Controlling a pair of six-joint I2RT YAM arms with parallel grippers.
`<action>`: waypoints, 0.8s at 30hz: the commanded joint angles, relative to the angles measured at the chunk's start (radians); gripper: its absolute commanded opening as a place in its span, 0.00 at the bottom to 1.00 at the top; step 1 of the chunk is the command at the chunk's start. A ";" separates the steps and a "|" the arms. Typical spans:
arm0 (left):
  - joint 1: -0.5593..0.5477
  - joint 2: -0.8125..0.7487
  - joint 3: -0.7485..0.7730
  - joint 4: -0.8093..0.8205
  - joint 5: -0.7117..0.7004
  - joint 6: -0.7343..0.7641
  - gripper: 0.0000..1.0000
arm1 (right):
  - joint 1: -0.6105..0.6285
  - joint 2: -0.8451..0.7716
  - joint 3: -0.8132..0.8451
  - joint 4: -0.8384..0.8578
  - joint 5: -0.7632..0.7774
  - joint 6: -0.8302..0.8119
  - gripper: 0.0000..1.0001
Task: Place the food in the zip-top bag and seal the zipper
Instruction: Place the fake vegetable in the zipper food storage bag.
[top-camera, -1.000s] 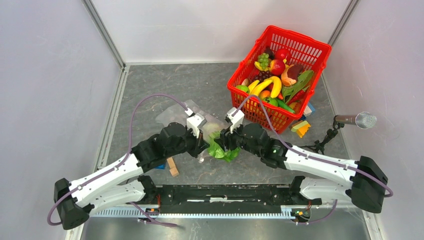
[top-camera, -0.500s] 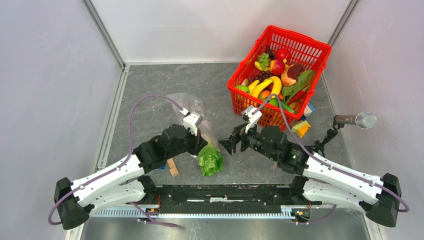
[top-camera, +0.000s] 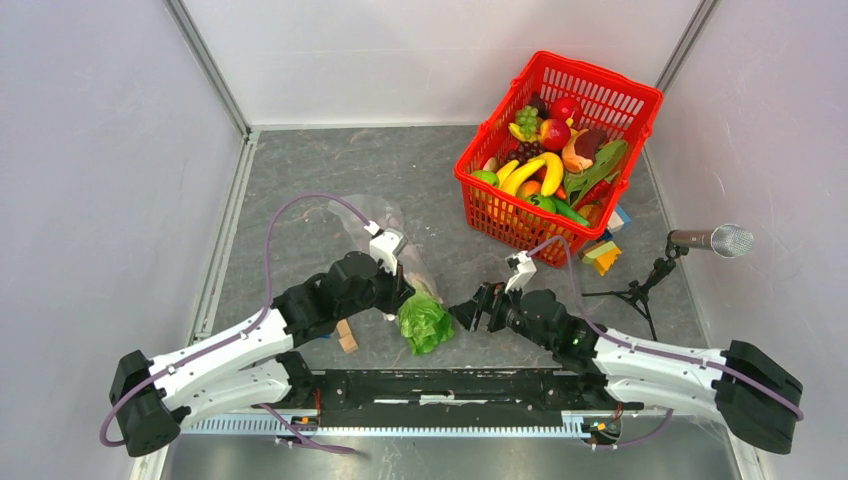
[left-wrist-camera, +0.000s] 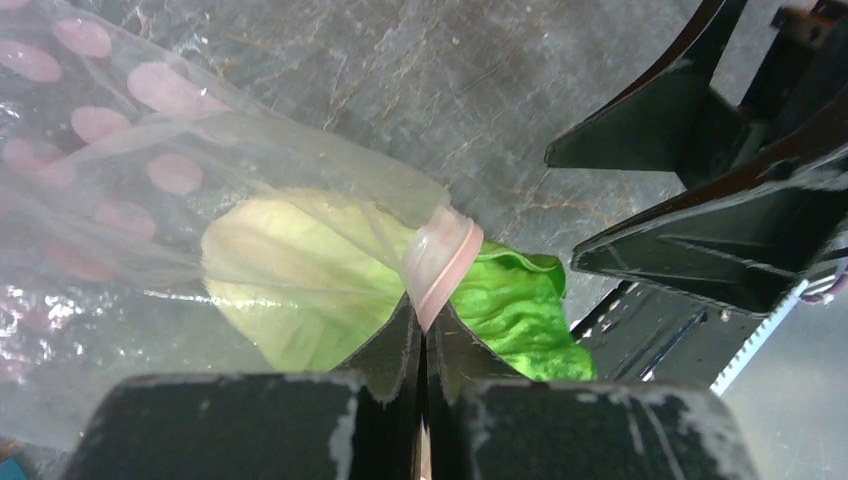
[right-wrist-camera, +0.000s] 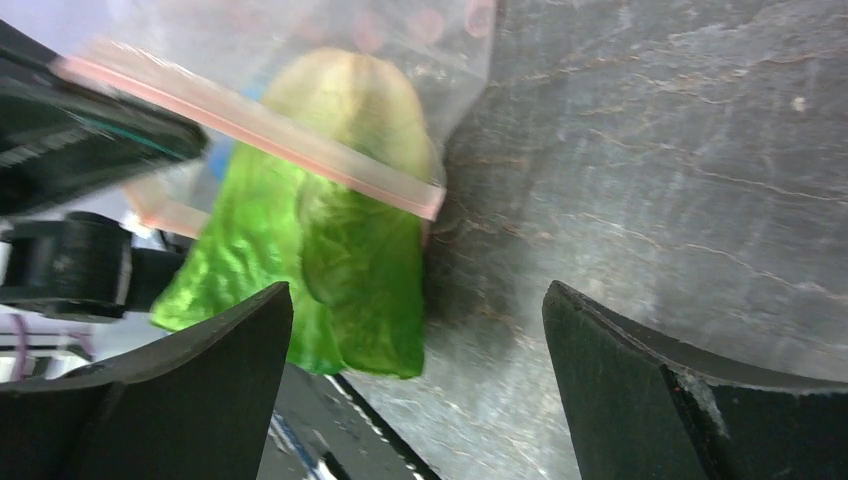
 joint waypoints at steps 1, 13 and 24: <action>-0.004 -0.012 -0.036 0.063 0.003 -0.055 0.02 | -0.001 0.045 -0.020 0.271 -0.029 0.160 0.98; -0.004 -0.042 -0.088 -0.005 -0.015 -0.091 0.02 | 0.021 0.231 -0.016 0.405 -0.106 0.208 0.98; -0.003 -0.110 -0.114 -0.120 -0.099 -0.143 0.02 | 0.097 0.385 0.037 0.508 -0.082 0.238 0.98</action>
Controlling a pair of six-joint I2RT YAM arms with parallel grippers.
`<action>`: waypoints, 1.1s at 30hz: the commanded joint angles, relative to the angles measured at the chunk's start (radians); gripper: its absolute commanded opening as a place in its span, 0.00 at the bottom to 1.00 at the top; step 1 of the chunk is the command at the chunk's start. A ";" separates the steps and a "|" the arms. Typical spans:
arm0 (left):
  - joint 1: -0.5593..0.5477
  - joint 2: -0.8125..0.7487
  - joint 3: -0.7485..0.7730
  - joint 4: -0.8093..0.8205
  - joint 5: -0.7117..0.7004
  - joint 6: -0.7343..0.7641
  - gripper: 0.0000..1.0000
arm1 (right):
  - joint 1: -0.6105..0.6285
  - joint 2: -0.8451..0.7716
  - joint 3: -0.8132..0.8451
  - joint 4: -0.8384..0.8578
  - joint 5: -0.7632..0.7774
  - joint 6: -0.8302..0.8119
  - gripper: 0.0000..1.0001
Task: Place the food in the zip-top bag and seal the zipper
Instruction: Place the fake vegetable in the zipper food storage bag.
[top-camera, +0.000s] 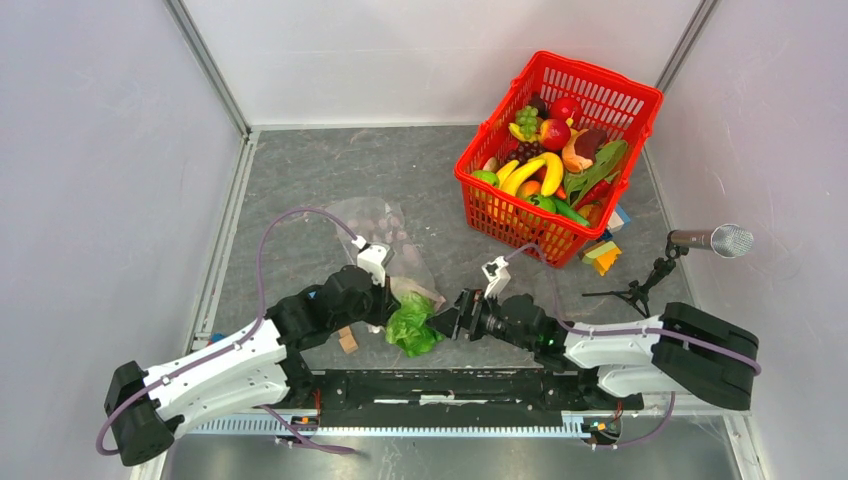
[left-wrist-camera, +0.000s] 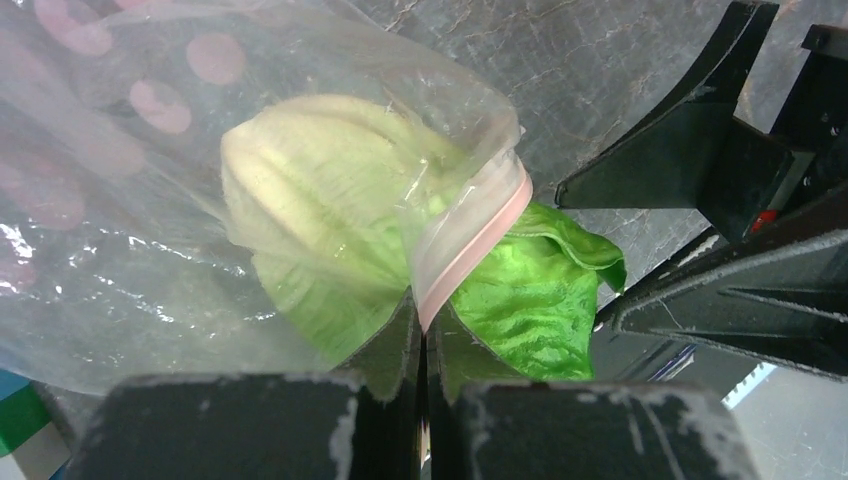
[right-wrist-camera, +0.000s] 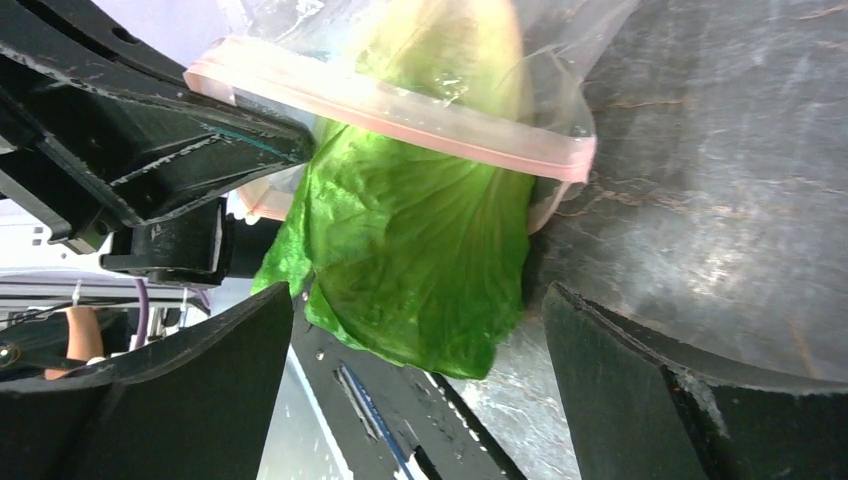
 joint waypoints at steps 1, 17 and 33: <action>-0.004 -0.032 -0.006 -0.030 -0.050 -0.053 0.02 | 0.029 0.061 0.052 0.126 0.023 0.033 0.98; -0.004 -0.043 -0.018 -0.054 -0.059 -0.049 0.02 | 0.087 0.189 0.145 0.018 0.129 0.129 0.98; -0.004 -0.047 -0.008 -0.054 -0.059 -0.049 0.02 | 0.155 0.373 0.250 -0.010 0.150 0.097 0.90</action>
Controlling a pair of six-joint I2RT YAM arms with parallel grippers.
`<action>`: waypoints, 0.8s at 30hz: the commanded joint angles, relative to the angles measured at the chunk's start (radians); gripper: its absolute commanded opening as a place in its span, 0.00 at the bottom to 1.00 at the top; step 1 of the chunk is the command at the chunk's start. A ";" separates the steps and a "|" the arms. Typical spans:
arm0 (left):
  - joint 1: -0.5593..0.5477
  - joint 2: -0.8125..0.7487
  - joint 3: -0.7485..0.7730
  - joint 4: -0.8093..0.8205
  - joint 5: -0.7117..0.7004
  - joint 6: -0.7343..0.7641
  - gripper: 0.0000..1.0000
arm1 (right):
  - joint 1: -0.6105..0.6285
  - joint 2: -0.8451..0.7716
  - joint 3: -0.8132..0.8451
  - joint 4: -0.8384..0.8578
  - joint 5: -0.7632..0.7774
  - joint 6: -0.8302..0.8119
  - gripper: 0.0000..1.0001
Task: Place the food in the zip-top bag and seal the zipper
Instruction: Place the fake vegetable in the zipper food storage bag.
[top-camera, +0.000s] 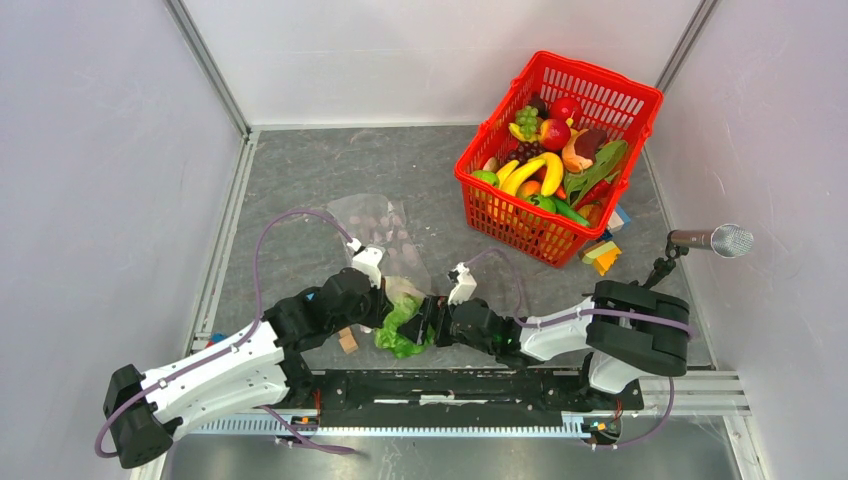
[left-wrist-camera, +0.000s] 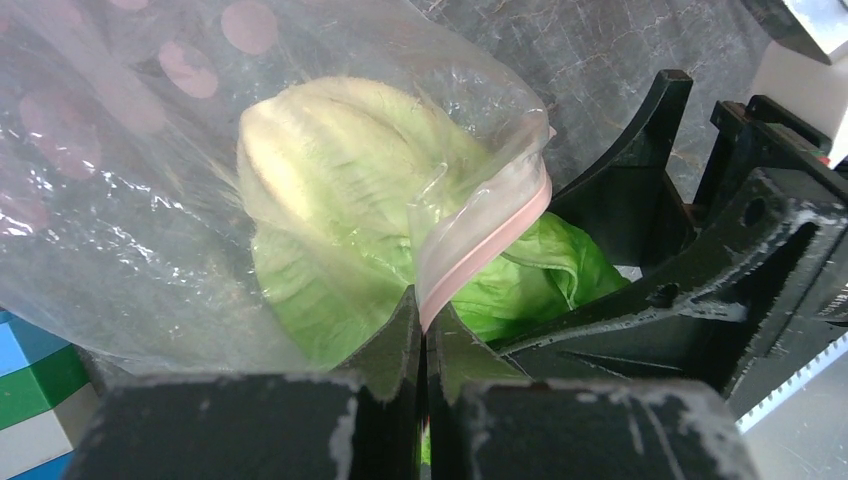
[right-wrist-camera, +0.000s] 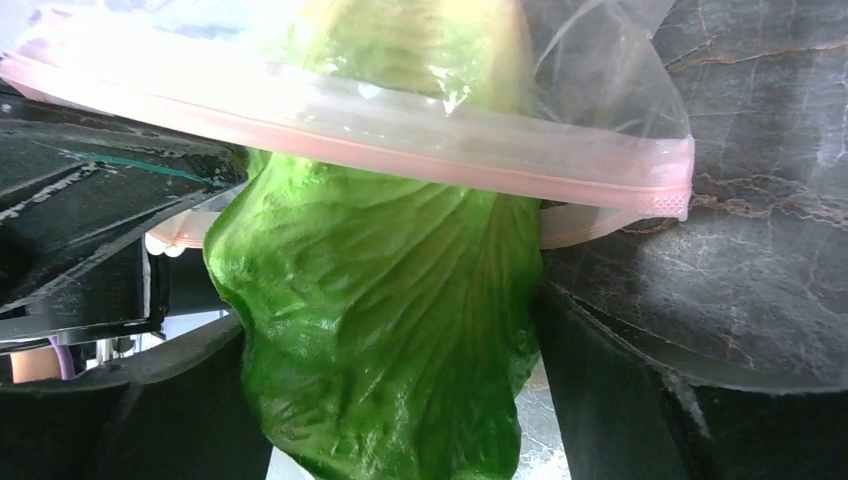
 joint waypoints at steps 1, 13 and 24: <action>-0.004 -0.017 0.000 0.015 -0.008 -0.040 0.02 | 0.009 0.023 0.011 0.025 0.009 0.016 0.87; -0.004 -0.025 0.007 0.004 -0.021 -0.041 0.02 | 0.031 -0.114 -0.021 0.058 0.062 -0.139 0.25; -0.004 -0.009 0.070 0.031 0.100 -0.023 0.02 | 0.030 -0.331 -0.003 -0.041 0.156 -0.379 0.12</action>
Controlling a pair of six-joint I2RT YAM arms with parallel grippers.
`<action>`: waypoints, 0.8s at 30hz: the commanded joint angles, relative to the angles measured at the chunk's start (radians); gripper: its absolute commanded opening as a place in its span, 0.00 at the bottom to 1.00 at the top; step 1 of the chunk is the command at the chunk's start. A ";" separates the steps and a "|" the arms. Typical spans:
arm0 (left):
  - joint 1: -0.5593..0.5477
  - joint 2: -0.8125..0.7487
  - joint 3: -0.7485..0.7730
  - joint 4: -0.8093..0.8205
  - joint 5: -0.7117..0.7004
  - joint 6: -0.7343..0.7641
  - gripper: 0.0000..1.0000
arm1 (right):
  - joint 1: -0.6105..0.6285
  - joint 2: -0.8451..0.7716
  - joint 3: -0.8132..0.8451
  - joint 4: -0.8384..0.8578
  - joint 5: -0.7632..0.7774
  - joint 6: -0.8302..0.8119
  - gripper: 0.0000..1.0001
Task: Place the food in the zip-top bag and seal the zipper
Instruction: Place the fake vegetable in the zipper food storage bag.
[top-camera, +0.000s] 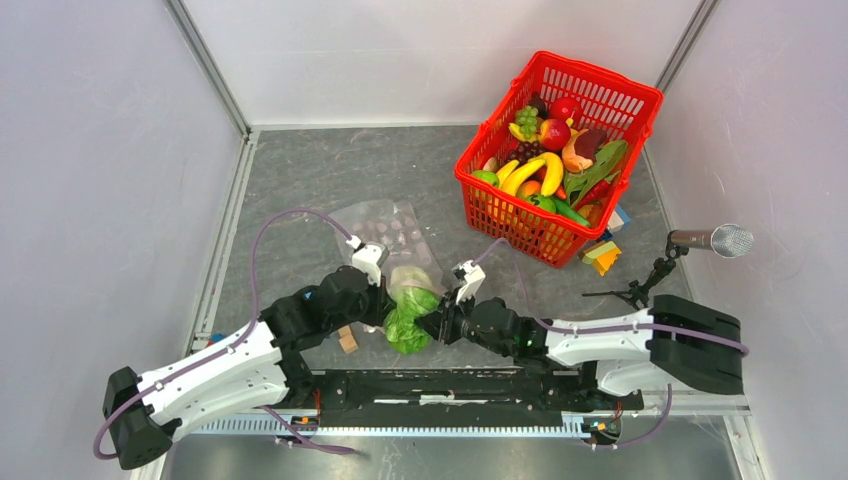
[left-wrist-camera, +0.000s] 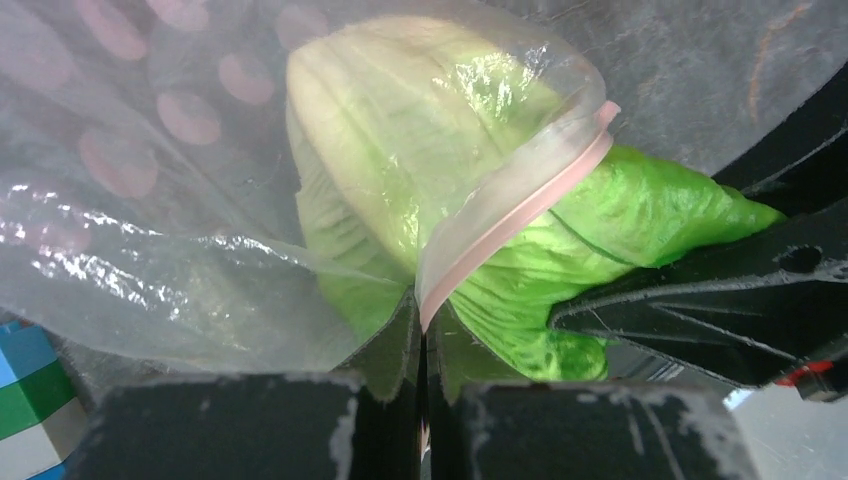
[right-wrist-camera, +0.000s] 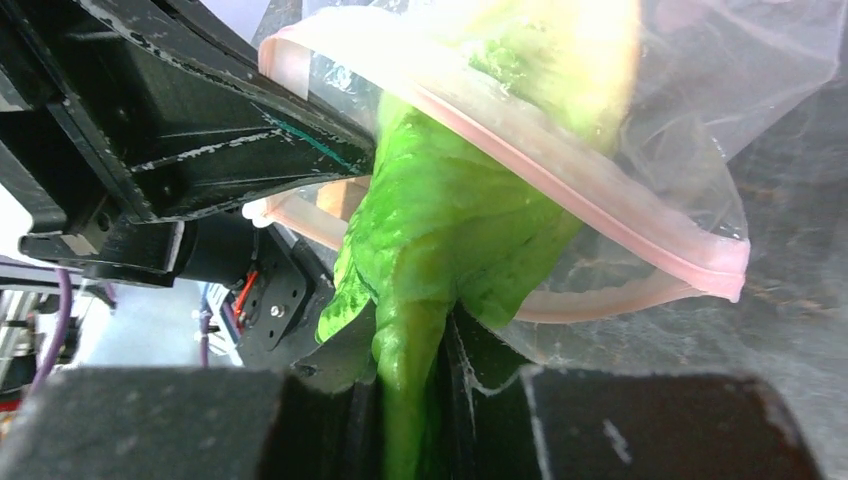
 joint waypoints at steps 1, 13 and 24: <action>-0.004 0.003 0.068 0.034 0.105 -0.014 0.02 | 0.003 -0.114 0.029 -0.005 0.144 -0.144 0.11; -0.003 0.050 0.179 0.036 0.276 0.041 0.02 | -0.011 -0.236 0.088 -0.201 0.298 -0.402 0.11; -0.004 0.066 0.236 0.043 0.146 0.111 0.02 | -0.013 -0.167 0.214 -0.436 0.092 -0.625 0.05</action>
